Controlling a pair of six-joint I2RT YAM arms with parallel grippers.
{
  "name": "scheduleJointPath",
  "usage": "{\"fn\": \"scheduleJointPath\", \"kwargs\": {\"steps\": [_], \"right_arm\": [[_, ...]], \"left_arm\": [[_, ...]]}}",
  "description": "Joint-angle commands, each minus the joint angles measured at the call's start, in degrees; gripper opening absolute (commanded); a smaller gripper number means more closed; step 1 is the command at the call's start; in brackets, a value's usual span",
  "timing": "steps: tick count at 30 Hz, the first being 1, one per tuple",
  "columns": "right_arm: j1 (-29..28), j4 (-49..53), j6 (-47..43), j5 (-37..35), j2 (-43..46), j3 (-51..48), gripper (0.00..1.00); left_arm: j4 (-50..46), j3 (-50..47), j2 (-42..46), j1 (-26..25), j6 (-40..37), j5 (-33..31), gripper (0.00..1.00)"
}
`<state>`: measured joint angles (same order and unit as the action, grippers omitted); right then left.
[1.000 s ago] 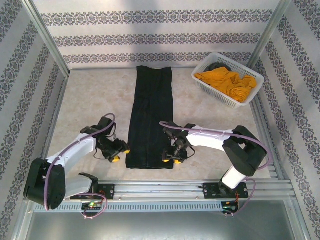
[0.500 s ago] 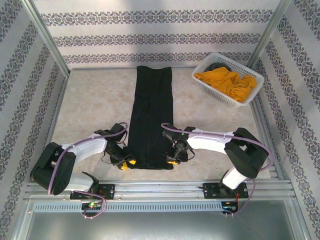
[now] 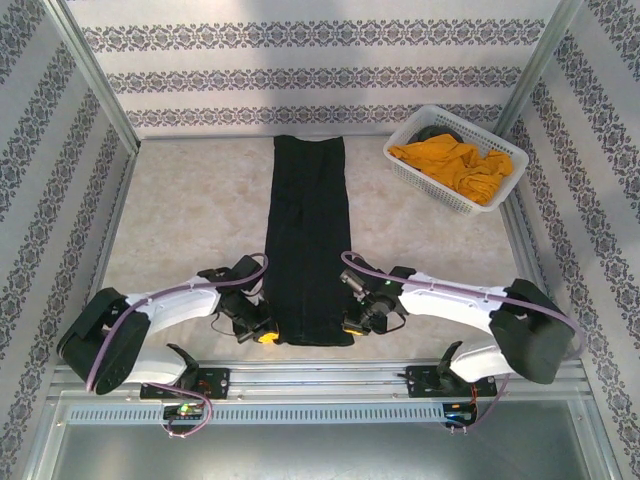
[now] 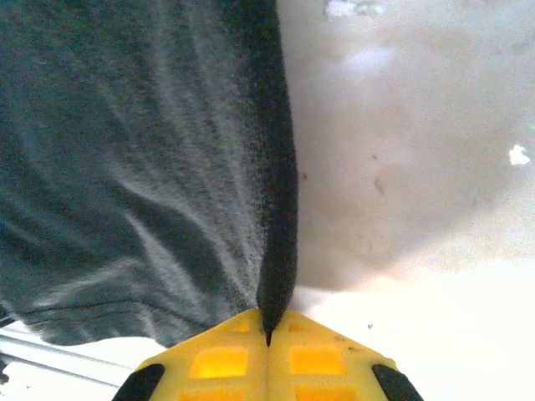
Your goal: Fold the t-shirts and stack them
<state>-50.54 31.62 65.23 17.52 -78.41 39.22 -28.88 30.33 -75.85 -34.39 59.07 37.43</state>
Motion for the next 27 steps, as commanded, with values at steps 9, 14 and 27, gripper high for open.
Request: {"fn": "scheduleJointPath", "kwargs": {"steps": [9,14,27], "right_arm": [[5.25,6.86,0.17,-1.52,3.68,8.34,0.0],[13.43,7.48,-5.05,-0.31,-1.89,16.99,0.0],[26.21,9.28,-14.14,2.31,-26.11,46.97,0.0]], "left_arm": [[0.55,8.93,9.23,1.94,3.26,-8.2,0.0],[8.12,13.81,3.47,10.33,2.61,-7.9,0.0],[16.62,36.53,-20.15,22.31,-2.56,-4.82,0.0]]}}
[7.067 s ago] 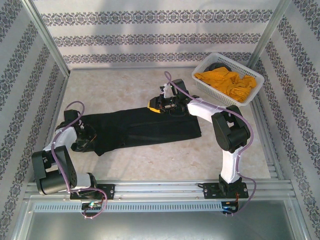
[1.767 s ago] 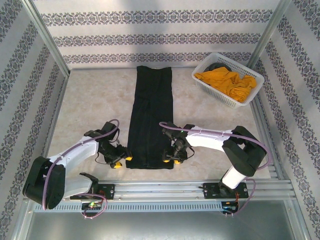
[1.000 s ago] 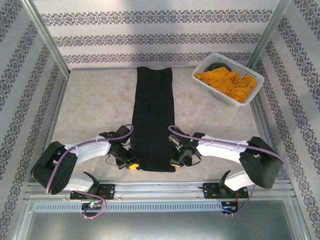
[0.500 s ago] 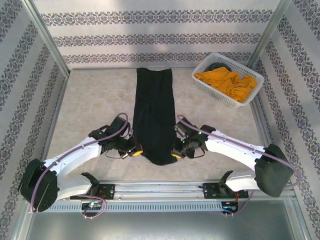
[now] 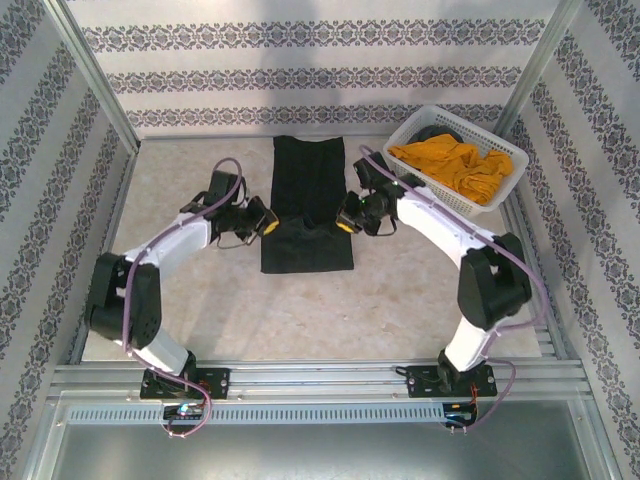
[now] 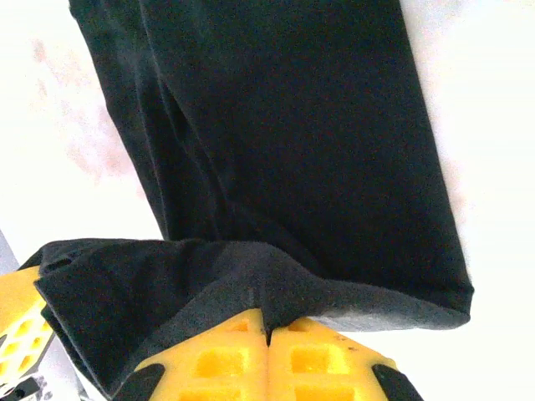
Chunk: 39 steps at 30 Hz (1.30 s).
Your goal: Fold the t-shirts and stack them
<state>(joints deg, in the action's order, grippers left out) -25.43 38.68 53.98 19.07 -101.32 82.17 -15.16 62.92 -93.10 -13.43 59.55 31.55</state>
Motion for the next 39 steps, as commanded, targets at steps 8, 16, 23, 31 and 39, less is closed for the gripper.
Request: {"fn": "scheduleJointPath", "kwargs": {"steps": [8,16,23,31,39], "right_arm": [[4.53,1.07,-3.12,1.9,-15.35,13.23,0.0],[7.44,4.0,-11.15,4.39,-19.91,21.67,0.47],[7.75,-1.13,-9.72,2.25,-5.44,1.83,0.5],[1.66,-15.18,1.51,4.9,4.1,-20.85,0.51],[1.7,-16.58,4.58,5.99,-2.02,-19.96,0.5]], "left_arm": [[2.55,16.36,-18.11,3.22,-5.26,3.0,0.01],[-1.75,18.15,-17.27,4.54,-8.67,-1.76,0.55],[0.74,-6.06,0.75,3.51,-1.03,-3.91,0.53],[13.92,-20.8,4.98,-0.31,12.28,-1.76,0.53],[22.02,-18.63,-3.52,-2.14,15.94,-1.14,0.47]]}}
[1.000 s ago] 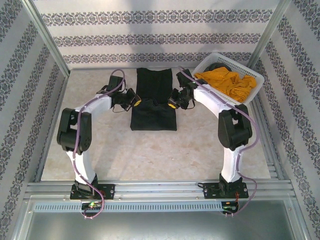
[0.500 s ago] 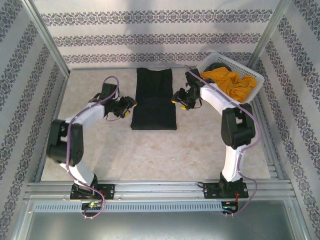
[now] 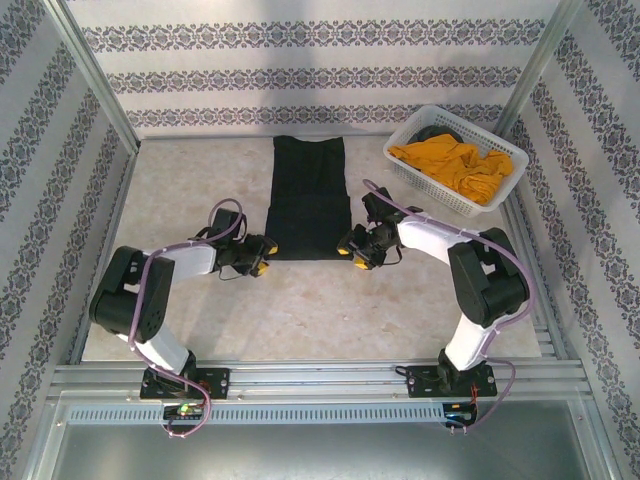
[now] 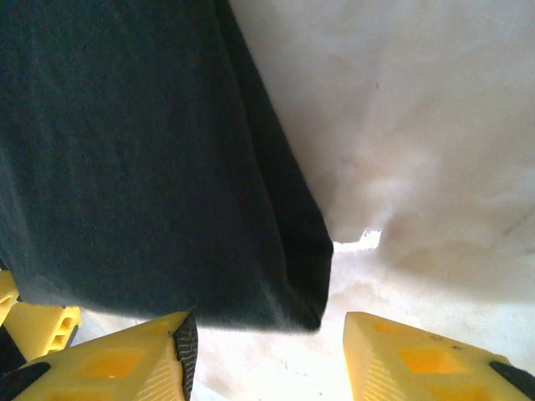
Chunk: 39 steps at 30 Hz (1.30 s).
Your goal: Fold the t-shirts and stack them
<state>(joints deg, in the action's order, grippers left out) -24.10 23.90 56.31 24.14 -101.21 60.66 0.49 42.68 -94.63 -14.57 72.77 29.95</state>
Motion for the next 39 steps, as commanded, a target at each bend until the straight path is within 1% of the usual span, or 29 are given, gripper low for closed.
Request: {"fn": "scheduleJointPath", "kwargs": {"steps": [1,4,6,9,10,13,14,18,23,25,28,30,33,35,39], "right_arm": [[0.31,-2.23,2.56,0.99,-2.96,1.74,0.49],[0.34,-3.1,3.28,1.49,-5.31,2.96,0.45],[0.37,-2.71,3.6,1.53,-6.96,4.23,0.42],[0.5,-3.31,4.13,0.86,-8.48,5.63,0.31],[0.62,-3.48,4.11,0.61,-8.85,6.25,0.25],[0.98,-2.83,3.16,-1.41,-8.42,7.85,0.02],[0.94,-1.93,2.54,-2.4,-7.91,8.44,0.0],[0.81,1.64,0.3,-4.32,-5.25,8.42,0.0],[-0.28,1.59,0.02,-3.28,0.31,1.37,0.0],[-1.27,1.41,-0.13,-2.37,2.51,-1.74,0.0],[-3.73,2.76,-0.64,-1.19,6.41,-6.05,0.0],[-6.46,5.14,-0.63,-0.81,10.35,-8.52,0.0],[-10.75,9.17,1.37,-1.54,17.57,-12.02,0.0],[-13.24,11.43,3.62,-2.57,22.34,-13.62,0.0],[-16.3,14.97,6.96,-5.78,29.29,-13.29,0.0]], "left_arm": [[7.03,1.96,-2.93,-1.12,2.82,0.54,0.45],[8.38,3.21,-4.96,-1.19,2.83,1.13,0.38],[8.39,4.09,-5.89,-1.21,2.58,1.1,0.3],[6.99,5.55,-6.05,-1.25,1.55,0.73,0.16],[6.07,5.94,-5.81,-1.23,1.07,0.47,0.12],[2.94,6.62,-4.53,-1.17,-0.59,-0.4,0.01],[1.4,6.61,-3.73,-1.22,-1.26,-0.85,0.0],[-3.01,5.19,-0.02,-1.23,-3.97,-1.35,0.0],[-6.24,0.3,5.32,-1.76,-6.47,1.31,0.0],[-8.09,-1.8,7.79,-2.84,-7.62,2.1,0.0],[-10.76,-5.94,13.16,-6.5,-7.71,1.89,0.0],[-12.3,-9.3,18.16,-10.15,-6.3,1.16,0.0],[-15.16,-13.58,26.96,-15.42,-3.17,-1.88,0.0],[-17.91,-14.71,33.04,-17.96,-1.24,-4.4,0.0],[-21.81,-13.09,42.66,-19.04,0.74,-9.29,0.0]]}}
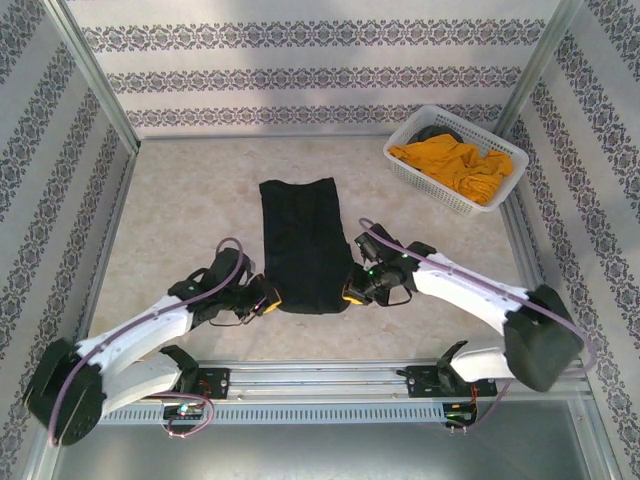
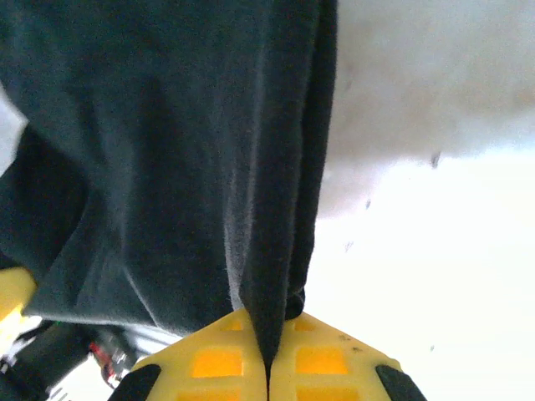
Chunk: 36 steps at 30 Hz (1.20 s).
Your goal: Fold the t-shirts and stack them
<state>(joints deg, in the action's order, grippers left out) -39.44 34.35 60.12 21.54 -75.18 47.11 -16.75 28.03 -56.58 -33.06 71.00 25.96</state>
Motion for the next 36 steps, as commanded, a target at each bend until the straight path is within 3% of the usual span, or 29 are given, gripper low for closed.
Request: {"fn": "scheduleJointPath", "kwargs": {"steps": [1,6,14,19,25,26,30,32,34,36], "right_arm": [[-1.22,5.53,3.08,-4.35,4.09,1.51,0.0],[0.33,11.23,-1.09,-9.86,3.1,12.32,0.0],[7.49,13.1,-4.93,-6.45,-8.41,31.68,0.0],[12.27,11.53,-5.57,-3.19,-21.14,43.54,0.0],[17.6,10.15,-6.11,-0.96,-40.94,61.77,0.0],[18.48,11.17,-6.81,0.27,-44.91,66.63,0.04],[20.43,20.42,-11.48,4.35,-60.4,86.8,0.32],[20.82,23.59,-13.86,3.43,-62.62,91.86,0.4],[21.09,23.19,-15.16,3.1,-61.01,90.66,0.45],[21.07,20.01,-16.11,2.83,-56.4,84.14,0.47]], "left_arm": [[-4.69,2.32,5.94,-0.52,2.5,-6.22,0.0],[-5.41,10.45,6.55,-0.45,0.97,-12.23,0.0],[-2.45,22.72,-1.67,3.8,1.22,-16.88,0.0],[3.7,29.63,-14.76,11.4,-0.92,-12.24,0.0],[10.96,40.8,-37.39,21.5,-3.1,-5.73,0.0],[11.1,43.39,-41.5,22.65,-3.97,-4.67,0.0],[14.88,52.61,-54.59,24.93,-5.78,3.87,0.37],[16.95,53.71,-55.62,25.12,-5.69,6.57,0.46],[16.8,51.69,-52.3,24.61,-7.38,4.9,0.53],[15.11,47.81,-46.87,24.0,-8.43,2.9,0.54]]}}
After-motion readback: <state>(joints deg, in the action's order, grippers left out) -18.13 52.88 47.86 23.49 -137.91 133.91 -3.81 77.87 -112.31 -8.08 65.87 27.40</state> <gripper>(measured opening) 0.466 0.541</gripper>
